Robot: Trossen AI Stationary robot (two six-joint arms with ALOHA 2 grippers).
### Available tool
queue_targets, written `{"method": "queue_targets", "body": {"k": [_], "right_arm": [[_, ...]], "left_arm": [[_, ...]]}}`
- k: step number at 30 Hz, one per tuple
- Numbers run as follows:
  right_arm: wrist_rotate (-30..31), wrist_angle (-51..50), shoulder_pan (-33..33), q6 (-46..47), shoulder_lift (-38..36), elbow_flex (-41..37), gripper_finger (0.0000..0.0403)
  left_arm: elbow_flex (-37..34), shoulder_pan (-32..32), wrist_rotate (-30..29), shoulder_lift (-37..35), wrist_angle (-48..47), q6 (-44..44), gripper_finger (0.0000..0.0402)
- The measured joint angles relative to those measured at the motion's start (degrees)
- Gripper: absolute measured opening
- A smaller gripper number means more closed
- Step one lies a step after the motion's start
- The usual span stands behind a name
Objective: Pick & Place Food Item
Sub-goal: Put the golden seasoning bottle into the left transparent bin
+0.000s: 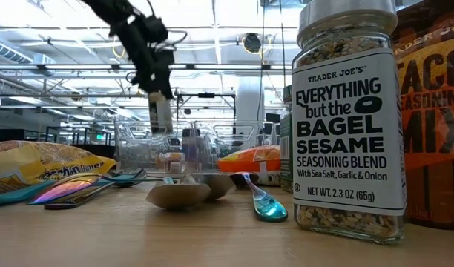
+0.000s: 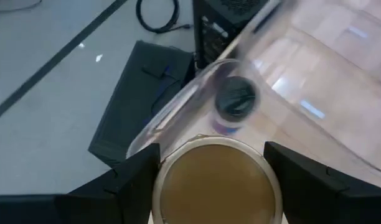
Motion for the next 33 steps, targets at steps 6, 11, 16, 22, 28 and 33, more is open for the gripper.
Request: {"method": "queue_targets", "body": {"k": [6,11,16,22,28,33], "right_arm": [[-0.01,0.0,0.0,0.0,0.0,0.0,0.0232],[0.0,0.0,0.0,0.0,0.0,0.01,0.0232],[0.0,0.0,0.0,0.0,0.0,0.01,0.0232],[0.0,0.0,0.0,0.0,0.0,0.01,0.0232],[-0.01,0.0,0.0,0.0,0.0,0.01,0.0232],[0.0,0.0,0.0,0.0,0.0,0.01,0.0232]], "left_arm": [[-4.27,3.67,1.93,3.65,7.28,-2.24,0.027],[-4.39,3.87,1.97,6.99,9.11,-2.48,0.027],[-4.45,3.41,2.0,10.0,10.39,-2.55,0.027],[-4.38,3.12,1.92,12.29,10.84,-2.55,0.0275],[-4.4,2.49,-1.51,11.81,10.6,-2.65,0.0285],[-4.25,1.64,-1.59,9.86,10.84,-2.7,0.0306]]}}
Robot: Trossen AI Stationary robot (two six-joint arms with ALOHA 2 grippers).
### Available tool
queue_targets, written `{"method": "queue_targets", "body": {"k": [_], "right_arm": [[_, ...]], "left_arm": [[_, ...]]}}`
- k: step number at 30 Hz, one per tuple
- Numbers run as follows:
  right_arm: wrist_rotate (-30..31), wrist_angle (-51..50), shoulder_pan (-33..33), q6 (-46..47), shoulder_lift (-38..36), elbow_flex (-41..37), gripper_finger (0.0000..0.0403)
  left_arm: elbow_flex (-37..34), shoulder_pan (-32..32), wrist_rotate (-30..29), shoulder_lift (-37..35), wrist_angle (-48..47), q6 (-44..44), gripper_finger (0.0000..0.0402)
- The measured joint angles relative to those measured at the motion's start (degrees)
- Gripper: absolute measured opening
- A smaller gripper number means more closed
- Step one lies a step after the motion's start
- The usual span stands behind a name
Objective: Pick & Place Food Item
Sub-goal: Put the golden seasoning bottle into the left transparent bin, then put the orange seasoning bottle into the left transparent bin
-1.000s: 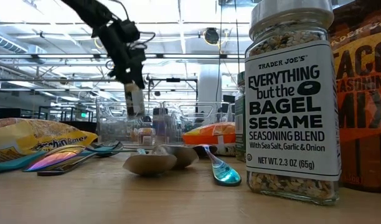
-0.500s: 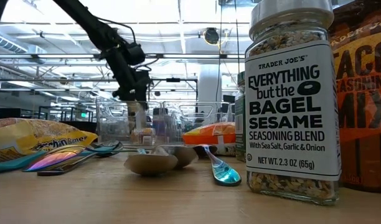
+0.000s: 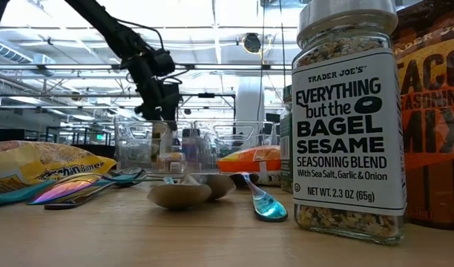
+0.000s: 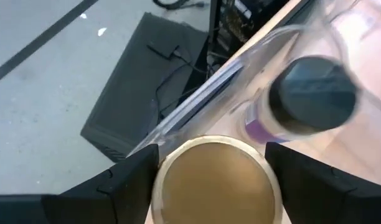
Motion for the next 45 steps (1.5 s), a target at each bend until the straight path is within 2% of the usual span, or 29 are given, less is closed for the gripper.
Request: {"method": "queue_targets", "body": {"k": [8,12,18,22,25,32,36,40,45], "right_arm": [[0.0,0.0,0.0,0.0,0.0,0.0,0.0232],[-0.02,0.0,0.0,0.0,0.0,0.01,0.0232],[0.0,0.0,0.0,0.0,0.0,-0.02,0.0232],[0.0,0.0,0.0,0.0,0.0,-0.01,0.0232],[0.0,0.0,0.0,0.0,0.0,0.01,0.0232],[0.0,0.0,0.0,0.0,0.0,-0.02,0.0232],[0.0,0.0,0.0,0.0,0.0,-0.01,0.0232],[0.0,0.0,0.0,0.0,-0.02,-0.01,0.0232],[-0.02,0.0,0.0,0.02,-0.02,0.01,0.0232]], "left_arm": [[0.17,-0.79,-0.13,-2.54,0.39,-0.43,0.0315],[0.15,-1.21,1.31,-5.33,-0.42,-4.21,0.0307],[0.11,-4.05,7.36,-15.3,-0.92,-5.87,0.0296],[-0.87,-9.62,8.91,-23.55,0.44,-3.86,0.029],[-5.35,-15.73,8.26,-29.6,5.21,-2.56,0.0285],[-23.82,-27.35,1.4,-44.18,17.06,-4.69,0.0274],[-31.4,-31.21,-0.11,-52.76,19.08,-7.92,0.0275],[-37.74,-34.46,0.08,-60.89,21.2,-6.18,0.0273],[-46.17,-35.26,-1.98,-71.07,26.48,-7.55,0.0267]]}}
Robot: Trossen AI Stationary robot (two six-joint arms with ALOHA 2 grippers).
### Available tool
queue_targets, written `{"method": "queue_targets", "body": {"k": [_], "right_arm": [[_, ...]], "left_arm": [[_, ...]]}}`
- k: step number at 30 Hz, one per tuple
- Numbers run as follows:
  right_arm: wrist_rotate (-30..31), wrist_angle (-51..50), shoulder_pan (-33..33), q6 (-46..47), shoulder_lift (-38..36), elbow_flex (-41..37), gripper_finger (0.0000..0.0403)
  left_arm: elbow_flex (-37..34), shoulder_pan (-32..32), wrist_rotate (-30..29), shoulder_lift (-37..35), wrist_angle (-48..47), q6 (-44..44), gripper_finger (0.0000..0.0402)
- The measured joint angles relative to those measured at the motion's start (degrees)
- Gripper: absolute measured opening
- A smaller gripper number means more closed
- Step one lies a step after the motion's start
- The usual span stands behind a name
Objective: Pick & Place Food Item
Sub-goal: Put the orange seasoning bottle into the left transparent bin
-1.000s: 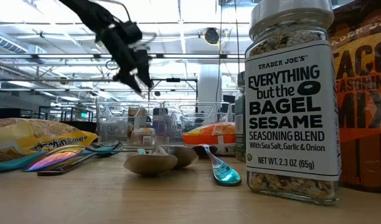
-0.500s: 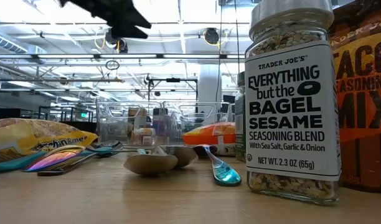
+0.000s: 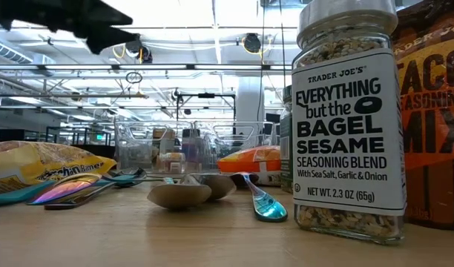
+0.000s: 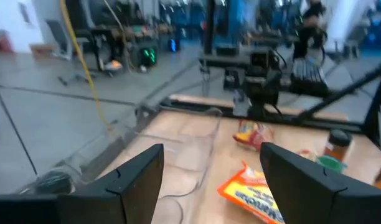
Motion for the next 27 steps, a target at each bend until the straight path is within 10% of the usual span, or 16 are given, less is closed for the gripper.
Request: {"method": "queue_targets", "body": {"k": [12,17,27], "right_arm": [[-0.21,3.59,0.01,0.68,0.26,-0.02,0.0232],[-7.68,14.34,0.11,16.53,0.92,-0.02,0.0232],[0.69,24.3,0.07,30.05,8.77,-0.01,0.0232]], "left_arm": [[-5.63,0.04,-3.65,-8.19,5.68,-2.33,0.0264],[-5.63,0.04,-3.65,-6.87,5.68,-4.78,0.026],[-5.63,0.04,-3.64,-3.14,5.68,-5.7,0.0259]]}}
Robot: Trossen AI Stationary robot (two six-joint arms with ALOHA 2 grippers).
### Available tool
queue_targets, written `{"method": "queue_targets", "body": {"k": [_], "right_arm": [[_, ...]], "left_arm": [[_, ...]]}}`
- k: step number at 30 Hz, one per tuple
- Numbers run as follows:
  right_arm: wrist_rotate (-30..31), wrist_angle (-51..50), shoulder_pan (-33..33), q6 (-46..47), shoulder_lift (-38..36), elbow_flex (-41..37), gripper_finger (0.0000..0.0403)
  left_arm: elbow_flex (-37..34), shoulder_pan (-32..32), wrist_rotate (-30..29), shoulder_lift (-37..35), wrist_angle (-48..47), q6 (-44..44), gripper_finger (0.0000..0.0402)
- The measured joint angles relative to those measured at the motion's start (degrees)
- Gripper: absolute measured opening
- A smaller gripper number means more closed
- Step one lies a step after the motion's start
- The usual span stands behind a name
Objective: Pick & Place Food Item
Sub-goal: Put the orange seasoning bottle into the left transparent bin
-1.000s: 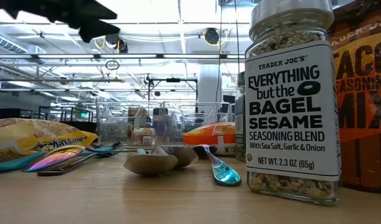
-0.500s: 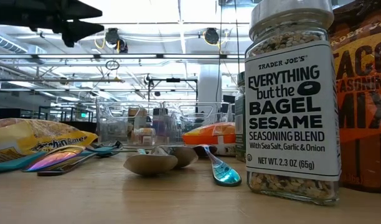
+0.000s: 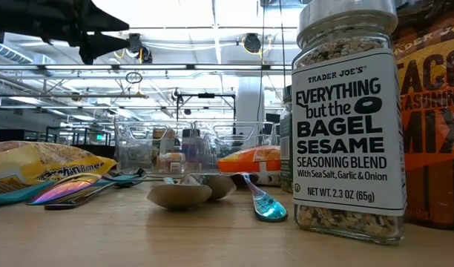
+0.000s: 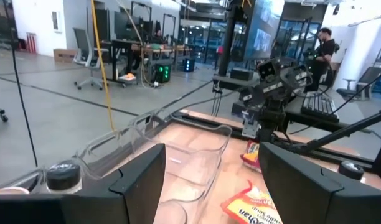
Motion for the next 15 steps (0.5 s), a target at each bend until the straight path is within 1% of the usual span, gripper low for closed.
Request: {"method": "queue_targets", "body": {"k": [2,4,6,7,8,9,10,11,13,15], "right_arm": [[-4.7,8.61,0.89,-1.0,3.07,-0.02,0.0232],[-10.84,20.43,3.43,-3.18,7.43,0.16,0.0232],[-16.68,29.86,7.91,-7.28,12.94,1.17,0.0232],[-18.99,32.9,10.69,-9.86,15.83,2.02,0.0232],[-20.08,34.82,14.07,-12.95,18.98,3.17,0.0232],[-20.13,35.14,17.51,-16.58,21.91,4.26,0.0232],[-19.78,33.43,20.87,-20.6,24.92,5.59,0.0232],[-18.42,32.94,24.44,-25.75,28.48,7.66,0.0232],[-13.81,31.93,30.74,-36.37,35.07,11.76,0.0232],[-9.85,31.38,35.9,-43.99,41.82,16.1,0.023]], "left_arm": [[0.0,0.0,0.0,0.54,0.03,-0.49,0.026],[0.0,0.0,0.0,0.96,0.41,-0.6,0.0263],[0.0,0.0,0.0,1.36,1.13,-0.24,0.0266],[0.0,0.0,0.04,1.49,1.71,-0.15,0.0268],[0.0,0.0,0.04,1.65,2.09,-0.15,0.0268],[0.0,0.0,0.04,1.68,2.44,-0.15,0.0268],[0.0,0.0,0.07,1.68,2.88,-0.15,0.0268],[0.0,0.0,0.07,1.68,3.08,-0.15,0.0267],[0.0,0.0,0.07,1.66,3.09,-0.14,0.0263],[0.0,0.0,0.07,1.68,3.02,-0.13,0.0259]]}}
